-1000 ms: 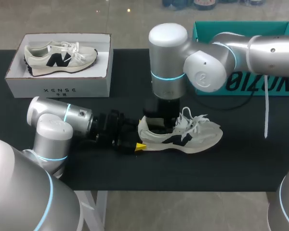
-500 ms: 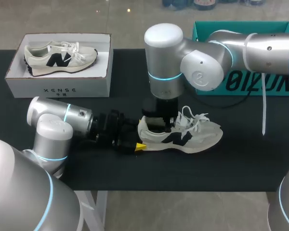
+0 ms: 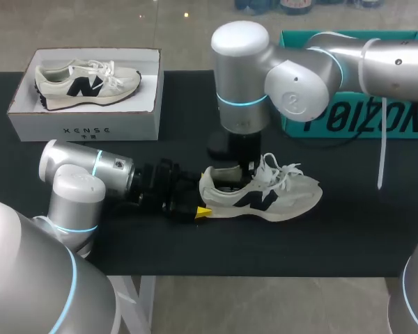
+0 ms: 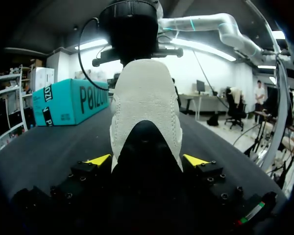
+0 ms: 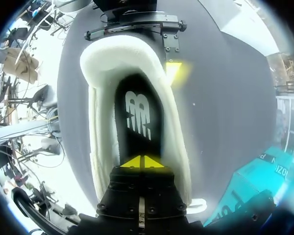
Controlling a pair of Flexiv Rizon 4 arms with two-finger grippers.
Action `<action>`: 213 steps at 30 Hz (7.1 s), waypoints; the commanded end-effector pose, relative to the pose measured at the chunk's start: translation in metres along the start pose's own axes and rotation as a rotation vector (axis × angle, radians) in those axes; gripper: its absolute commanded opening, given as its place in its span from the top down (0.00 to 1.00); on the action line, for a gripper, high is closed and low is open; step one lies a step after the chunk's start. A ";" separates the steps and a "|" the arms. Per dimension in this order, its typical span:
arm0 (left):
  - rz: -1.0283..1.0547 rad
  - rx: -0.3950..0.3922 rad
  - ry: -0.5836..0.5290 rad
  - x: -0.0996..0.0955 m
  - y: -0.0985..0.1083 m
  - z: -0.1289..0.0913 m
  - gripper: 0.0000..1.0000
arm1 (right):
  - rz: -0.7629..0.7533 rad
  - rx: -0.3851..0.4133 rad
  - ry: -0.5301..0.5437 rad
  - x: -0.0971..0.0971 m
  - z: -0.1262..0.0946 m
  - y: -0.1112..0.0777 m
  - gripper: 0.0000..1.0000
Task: Take the shoe out of the shoebox, open the shoe tongue, remove and reinsert the insole, then place the shoe into the shoebox
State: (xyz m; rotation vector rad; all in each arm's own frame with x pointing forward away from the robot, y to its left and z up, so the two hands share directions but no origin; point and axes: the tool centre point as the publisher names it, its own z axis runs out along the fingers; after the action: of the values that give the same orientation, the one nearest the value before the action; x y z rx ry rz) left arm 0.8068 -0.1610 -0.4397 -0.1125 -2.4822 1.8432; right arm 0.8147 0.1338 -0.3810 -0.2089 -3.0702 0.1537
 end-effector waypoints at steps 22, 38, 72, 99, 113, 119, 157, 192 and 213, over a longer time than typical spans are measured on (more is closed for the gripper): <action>0.000 -0.001 0.000 0.000 0.003 0.003 1.00 | 0.017 0.005 -0.025 -0.010 -0.017 0.001 0.67; 0.000 -0.001 0.000 0.000 0.003 0.003 1.00 | 0.027 0.027 -0.010 -0.013 -0.006 0.000 0.24; 0.000 -0.001 0.000 0.000 0.003 0.003 1.00 | -0.011 0.067 0.119 0.025 0.067 0.014 1.00; 0.000 -0.001 0.000 0.000 0.003 0.003 1.00 | 0.026 0.058 0.070 0.010 0.039 0.002 1.00; 0.000 -0.001 0.000 0.000 0.003 0.003 1.00 | 0.049 0.030 0.021 -0.005 0.009 0.001 1.00; 0.000 -0.001 0.000 0.000 0.003 0.003 1.00 | 0.058 0.011 0.006 -0.009 -0.001 -0.001 1.00; 0.000 -0.001 0.000 0.000 0.003 0.003 1.00 | 0.205 -0.167 -0.079 -0.024 -0.044 -0.047 1.00; 0.000 -0.001 0.000 0.000 0.003 0.003 1.00 | 0.086 -0.285 -0.065 -0.031 -0.064 0.036 1.00; 0.000 -0.001 0.000 0.000 0.003 0.003 1.00 | 0.095 -0.340 -0.035 -0.036 -0.069 0.025 0.89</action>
State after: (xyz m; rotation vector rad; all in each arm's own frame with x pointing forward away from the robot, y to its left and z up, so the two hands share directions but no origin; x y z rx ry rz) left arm 0.8070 -0.1619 -0.4396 -0.1129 -2.4825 1.8436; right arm 0.8581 0.1647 -0.3162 -0.3729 -3.1052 -0.3511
